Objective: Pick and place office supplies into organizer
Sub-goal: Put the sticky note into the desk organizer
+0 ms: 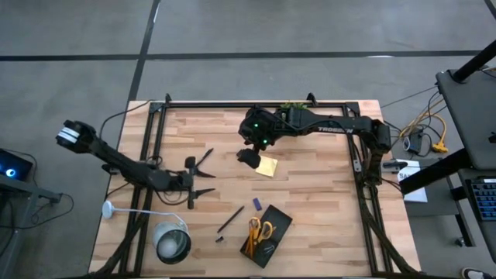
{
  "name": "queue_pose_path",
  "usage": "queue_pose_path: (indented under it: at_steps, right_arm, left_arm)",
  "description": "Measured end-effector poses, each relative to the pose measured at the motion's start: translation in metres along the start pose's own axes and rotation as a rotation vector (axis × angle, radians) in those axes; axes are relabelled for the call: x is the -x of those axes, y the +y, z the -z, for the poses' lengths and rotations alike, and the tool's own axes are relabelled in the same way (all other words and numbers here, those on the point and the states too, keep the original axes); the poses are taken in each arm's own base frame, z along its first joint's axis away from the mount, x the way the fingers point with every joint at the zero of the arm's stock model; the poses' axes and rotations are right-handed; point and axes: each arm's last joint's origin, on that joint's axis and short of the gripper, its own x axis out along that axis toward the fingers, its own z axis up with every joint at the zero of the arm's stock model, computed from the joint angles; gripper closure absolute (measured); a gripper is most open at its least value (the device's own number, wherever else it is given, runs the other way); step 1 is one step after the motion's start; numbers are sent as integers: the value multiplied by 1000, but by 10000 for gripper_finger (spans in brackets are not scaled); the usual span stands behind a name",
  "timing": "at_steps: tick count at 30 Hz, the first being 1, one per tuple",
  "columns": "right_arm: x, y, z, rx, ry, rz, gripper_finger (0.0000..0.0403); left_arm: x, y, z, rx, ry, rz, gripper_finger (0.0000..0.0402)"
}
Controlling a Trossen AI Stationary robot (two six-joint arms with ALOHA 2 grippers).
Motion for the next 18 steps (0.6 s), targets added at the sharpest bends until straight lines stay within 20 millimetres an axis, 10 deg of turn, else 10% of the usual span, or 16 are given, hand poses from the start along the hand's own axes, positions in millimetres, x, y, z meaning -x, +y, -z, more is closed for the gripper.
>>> queue_pose_path:
  at_steps: [18]
  right_arm:
    - [-1, -4, 11, -34, 99, 69, 28]
  left_arm:
    - [-15, -11, 57, -170, 334, 19, 210]
